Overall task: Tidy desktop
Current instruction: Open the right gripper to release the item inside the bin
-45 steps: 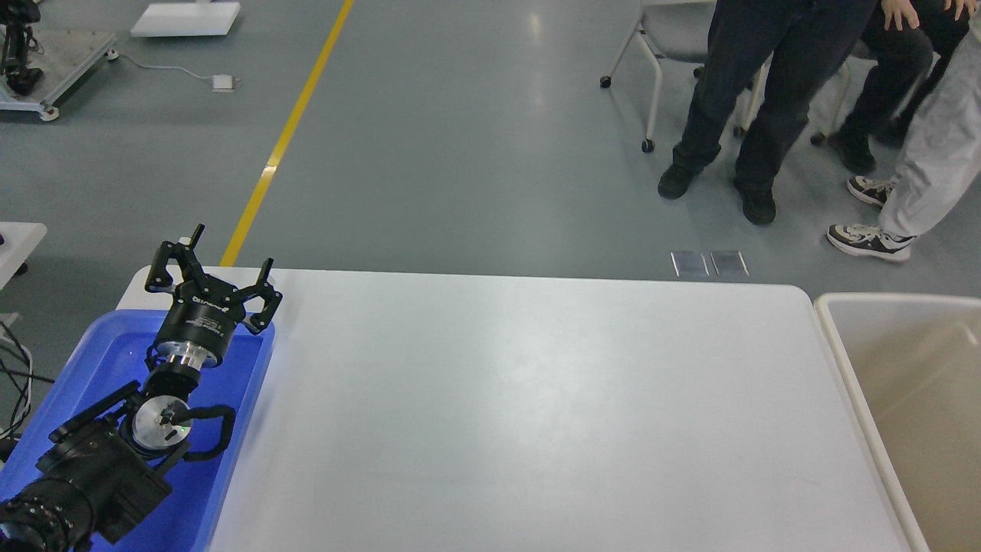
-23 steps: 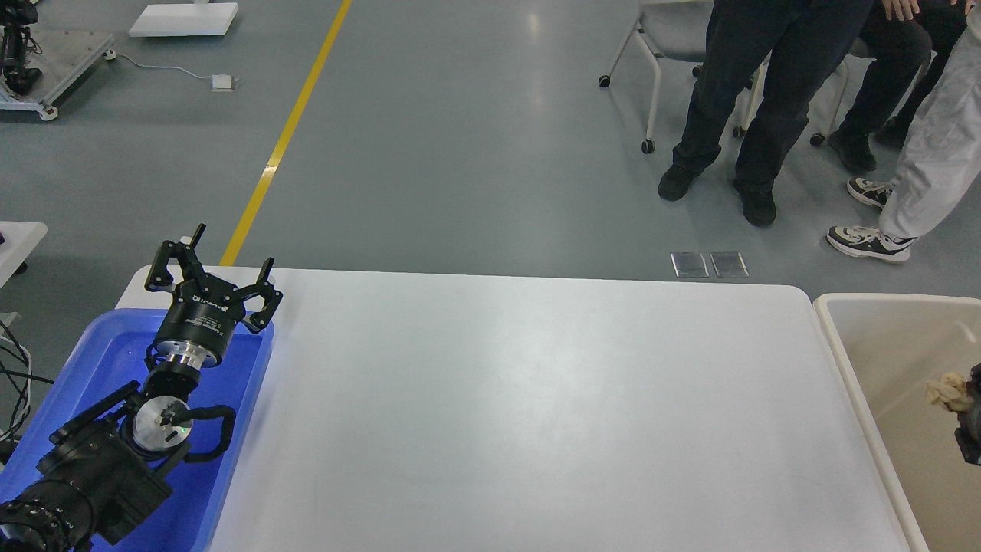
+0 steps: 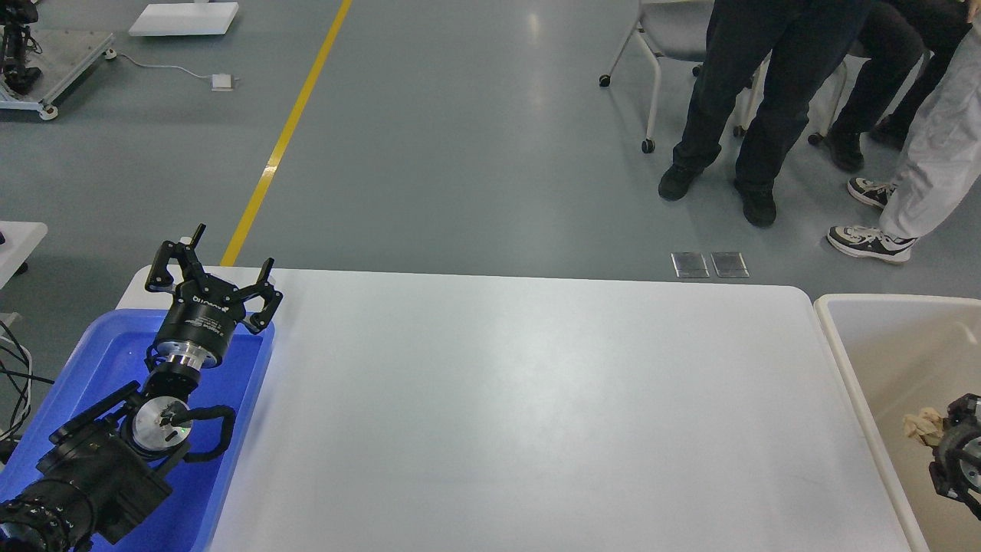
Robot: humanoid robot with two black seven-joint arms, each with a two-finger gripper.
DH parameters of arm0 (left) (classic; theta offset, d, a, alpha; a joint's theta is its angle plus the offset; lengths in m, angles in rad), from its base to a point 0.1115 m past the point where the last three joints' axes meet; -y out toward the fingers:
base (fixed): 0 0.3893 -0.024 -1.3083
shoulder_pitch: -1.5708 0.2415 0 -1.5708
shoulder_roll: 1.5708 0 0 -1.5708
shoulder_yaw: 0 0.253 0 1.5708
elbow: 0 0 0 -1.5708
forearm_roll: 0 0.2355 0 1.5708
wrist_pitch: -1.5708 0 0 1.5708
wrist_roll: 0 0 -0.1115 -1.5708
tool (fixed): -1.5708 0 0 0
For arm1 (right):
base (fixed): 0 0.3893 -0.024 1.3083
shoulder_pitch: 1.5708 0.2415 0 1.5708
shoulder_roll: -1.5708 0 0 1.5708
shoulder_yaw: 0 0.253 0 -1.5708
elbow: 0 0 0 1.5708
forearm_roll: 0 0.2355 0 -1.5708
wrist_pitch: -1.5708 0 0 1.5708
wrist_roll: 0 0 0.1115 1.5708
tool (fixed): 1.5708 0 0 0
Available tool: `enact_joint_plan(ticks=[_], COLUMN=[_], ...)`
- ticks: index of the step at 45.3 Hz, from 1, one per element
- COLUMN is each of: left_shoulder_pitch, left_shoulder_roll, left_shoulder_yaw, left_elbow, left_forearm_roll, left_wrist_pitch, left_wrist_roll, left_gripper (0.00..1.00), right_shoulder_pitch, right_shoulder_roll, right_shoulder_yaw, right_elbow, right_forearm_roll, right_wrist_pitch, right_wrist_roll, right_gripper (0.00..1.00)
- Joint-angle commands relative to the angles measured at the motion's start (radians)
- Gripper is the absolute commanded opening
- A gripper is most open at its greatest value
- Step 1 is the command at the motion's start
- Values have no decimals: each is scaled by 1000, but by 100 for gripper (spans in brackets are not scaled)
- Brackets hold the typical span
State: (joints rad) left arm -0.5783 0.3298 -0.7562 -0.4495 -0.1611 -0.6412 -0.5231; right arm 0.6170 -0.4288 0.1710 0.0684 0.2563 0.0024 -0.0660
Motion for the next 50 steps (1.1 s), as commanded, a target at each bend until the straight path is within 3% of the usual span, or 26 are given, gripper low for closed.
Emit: enact_joint_plan(ticks=[1,10,12,13,15,16,18,20,50], left_shoulder_pitch=[0,0,0,0,0,0,0,0,0], left_shoulder_roll=[0,0,0,0,0,0,0,0,0], left_shoulder_yaw=[0,0,1,0,0,0,0,0,0], left_elbow=[0,0,0,0,0,0,0,0,0], left_forearm_roll=[0,0,0,0,0,0,0,0,0], left_wrist_pitch=[2,2,2,0,0,0,2,2,2], left_wrist_roll=[0,0,0,0,0,0,0,0,0], left_gripper=[100,100,100,100,100,100,100,100,100], right_shoulder_pitch=[-8,-8,-8,-8,-6,-6,-2,-2,95], right_shoulder_roll=[8,4,2,2,1,2,1,-1,-39], right_shoulder_yaw=[2,4,4,4,5,7,16,25,33], right_elbow=[-21,-47,-55,-58,-59,-59,-59,-59,-50], right_forearm_roll=[3,3,3,3,6,9,9,9,0], right_wrist_pitch=[-4,-5,-5,-5,-7,-8,-10,-9,5], right_wrist_roll=[-2,-2,-2,-2,-2,-2,0,2,9], right_gripper=[0,2,16,27,70,81,84,100,100])
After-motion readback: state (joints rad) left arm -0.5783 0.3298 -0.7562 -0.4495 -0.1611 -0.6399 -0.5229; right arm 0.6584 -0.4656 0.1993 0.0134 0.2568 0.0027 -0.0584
